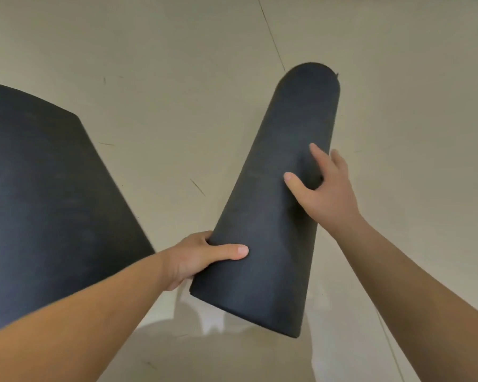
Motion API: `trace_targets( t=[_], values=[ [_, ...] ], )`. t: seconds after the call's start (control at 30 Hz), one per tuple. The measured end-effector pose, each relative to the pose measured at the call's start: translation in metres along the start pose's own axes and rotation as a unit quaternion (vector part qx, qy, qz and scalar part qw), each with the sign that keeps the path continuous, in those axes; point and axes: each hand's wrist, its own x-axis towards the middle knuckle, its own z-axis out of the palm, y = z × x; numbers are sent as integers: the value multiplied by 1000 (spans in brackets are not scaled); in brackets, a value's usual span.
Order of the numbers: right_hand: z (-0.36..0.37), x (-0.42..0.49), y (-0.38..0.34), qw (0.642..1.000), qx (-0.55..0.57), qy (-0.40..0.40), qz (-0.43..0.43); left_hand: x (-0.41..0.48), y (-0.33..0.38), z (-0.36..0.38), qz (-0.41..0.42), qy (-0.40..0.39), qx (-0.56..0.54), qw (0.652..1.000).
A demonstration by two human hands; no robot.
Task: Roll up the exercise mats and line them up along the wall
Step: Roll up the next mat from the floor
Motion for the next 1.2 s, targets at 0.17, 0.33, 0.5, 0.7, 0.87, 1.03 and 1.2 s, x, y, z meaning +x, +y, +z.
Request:
trace_targets(
  t=[0.17, 0.33, 0.5, 0.7, 0.87, 1.03, 1.2],
  values=[
    [13, -29, 44, 930, 254, -137, 228, 1, 13, -15, 59, 38, 94, 993],
    [27, -32, 58, 893, 351, -158, 233, -6, 22, -7, 84, 47, 114, 989],
    [36, -22, 34, 918, 280, -202, 197, -20, -11, -12, 57, 51, 75, 994],
    [77, 5, -32, 941, 212, -250, 84, -46, 2, -48, 60, 143, 147, 977],
    [113, 7, -76, 963, 109, -244, 41, -47, 3, -52, 143, 324, 194, 915],
    [133, -8, -95, 973, -16, -231, -18, -48, 2, -57, 71, 329, 213, 918],
    [123, -13, -73, 954, 138, -265, -12, -51, -9, -71, 39, 314, 162, 935]
  ],
)
